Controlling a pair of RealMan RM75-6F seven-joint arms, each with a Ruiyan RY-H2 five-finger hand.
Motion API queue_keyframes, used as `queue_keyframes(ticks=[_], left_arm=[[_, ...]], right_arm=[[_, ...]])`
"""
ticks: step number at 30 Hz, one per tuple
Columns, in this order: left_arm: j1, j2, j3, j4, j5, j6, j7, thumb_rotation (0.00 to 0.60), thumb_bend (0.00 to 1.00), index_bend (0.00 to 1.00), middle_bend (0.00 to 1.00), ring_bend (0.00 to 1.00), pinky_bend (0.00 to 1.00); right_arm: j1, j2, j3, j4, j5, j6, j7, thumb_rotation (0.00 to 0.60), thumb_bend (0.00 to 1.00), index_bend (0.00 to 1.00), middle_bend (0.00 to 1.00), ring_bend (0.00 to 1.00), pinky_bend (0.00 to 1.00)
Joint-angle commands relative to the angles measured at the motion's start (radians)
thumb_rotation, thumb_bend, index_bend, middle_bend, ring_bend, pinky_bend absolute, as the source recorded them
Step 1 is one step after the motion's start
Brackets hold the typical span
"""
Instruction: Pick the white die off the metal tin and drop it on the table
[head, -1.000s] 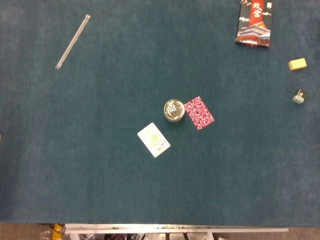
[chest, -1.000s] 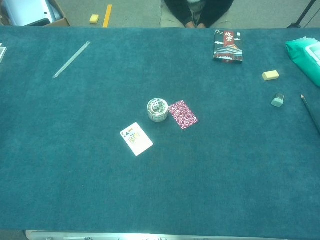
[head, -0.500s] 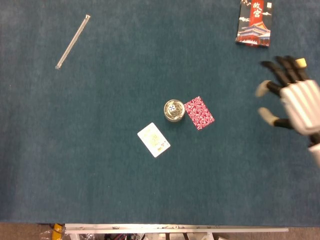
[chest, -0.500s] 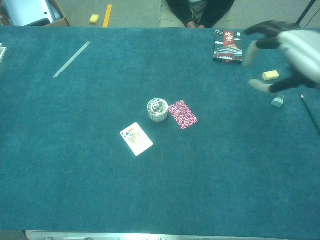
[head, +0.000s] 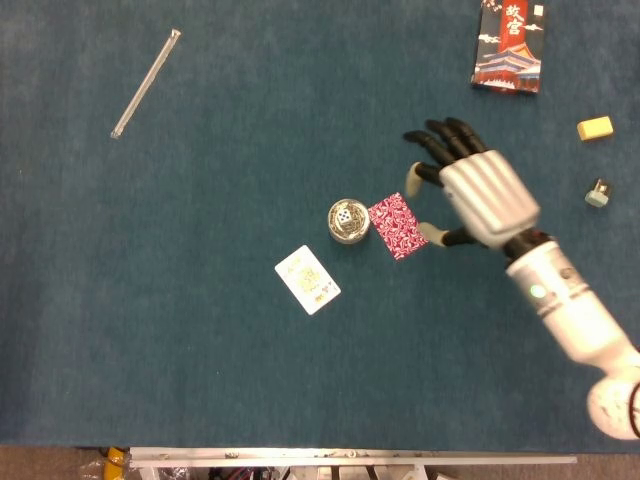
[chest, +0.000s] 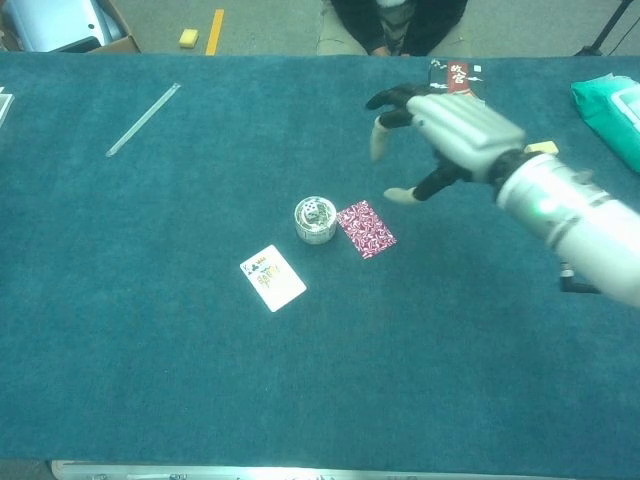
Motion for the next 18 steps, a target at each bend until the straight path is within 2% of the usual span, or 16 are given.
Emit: queue_keyframes(ticks=[1, 11, 18], left_arm=[[0.001, 0.000, 0.001, 0.001, 0.000, 0.000, -0.002, 0.600, 0.27, 0.28, 0.21, 0.13, 0.13], [0.010, 0.000, -0.001, 0.014, -0.006, 0.008, -0.024, 0.600, 0.27, 0.28, 0.21, 0.13, 0.13], [0.016, -0.003, -0.001, 0.032, -0.014, 0.010, -0.045, 0.600, 0.27, 0.28, 0.21, 0.13, 0.13]], right_arm=[[0.040, -0.051, 0.004, 0.042, 0.053, -0.026, -0.039, 0.600, 0.17, 0.47, 0.16, 0.00, 0.00], [0.146, -0.200, 0.007, 0.163, 0.151, -0.054, -0.110, 0.600, 0.17, 0.47, 0.16, 0.00, 0.00], [0.200, -0.261, 0.019, 0.220, 0.207, -0.047, -0.159, 0.600, 0.17, 0.47, 0.16, 0.00, 0.00]])
